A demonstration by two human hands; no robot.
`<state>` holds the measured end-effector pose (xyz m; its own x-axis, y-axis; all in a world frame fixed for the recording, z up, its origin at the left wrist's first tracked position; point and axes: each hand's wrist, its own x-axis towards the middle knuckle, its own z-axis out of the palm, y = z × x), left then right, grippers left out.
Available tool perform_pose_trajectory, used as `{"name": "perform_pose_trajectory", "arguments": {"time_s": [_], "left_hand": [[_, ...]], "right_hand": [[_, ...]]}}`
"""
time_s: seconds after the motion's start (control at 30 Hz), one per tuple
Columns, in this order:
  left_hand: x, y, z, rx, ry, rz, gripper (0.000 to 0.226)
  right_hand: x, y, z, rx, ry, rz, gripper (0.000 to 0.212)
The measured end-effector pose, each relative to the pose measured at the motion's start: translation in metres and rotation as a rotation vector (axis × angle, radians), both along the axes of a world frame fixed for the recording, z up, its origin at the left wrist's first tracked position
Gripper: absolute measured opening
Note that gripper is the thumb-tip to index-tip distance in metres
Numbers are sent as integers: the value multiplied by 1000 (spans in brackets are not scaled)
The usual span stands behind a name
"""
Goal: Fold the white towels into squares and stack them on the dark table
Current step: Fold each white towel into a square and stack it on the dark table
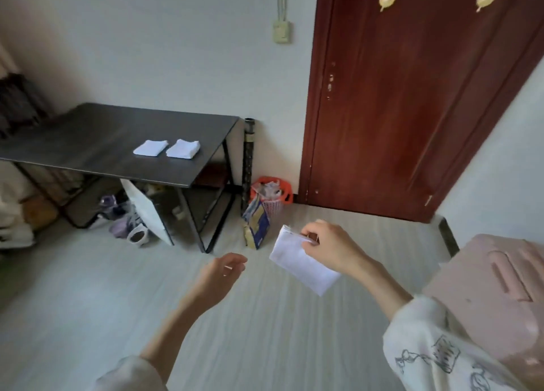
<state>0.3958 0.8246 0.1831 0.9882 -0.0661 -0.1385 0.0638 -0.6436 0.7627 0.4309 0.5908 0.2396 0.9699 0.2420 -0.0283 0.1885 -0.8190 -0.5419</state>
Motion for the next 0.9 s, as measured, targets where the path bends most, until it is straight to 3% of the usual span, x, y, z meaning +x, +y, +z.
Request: {"name": "perform_pose_trajectory", "arguments": {"time_s": [0.2, 0.4, 0.57, 0.63, 0.9], "left_hand": [[30, 162, 10, 20, -17, 174, 18], [96, 252, 5, 19, -92, 244, 19], [183, 299, 4, -54, -87, 201, 60], [227, 316, 13, -102, -99, 197, 65], [388, 390, 37, -127, -118, 224, 11]], "right_hand": [[64, 162, -3, 39, -21, 171, 13], [144, 263, 4, 33, -22, 290, 15], [227, 327, 2, 35, -5, 404, 15], [269, 352, 2, 35, -14, 441, 14], [432, 436, 13, 138, 61, 512, 11]]}}
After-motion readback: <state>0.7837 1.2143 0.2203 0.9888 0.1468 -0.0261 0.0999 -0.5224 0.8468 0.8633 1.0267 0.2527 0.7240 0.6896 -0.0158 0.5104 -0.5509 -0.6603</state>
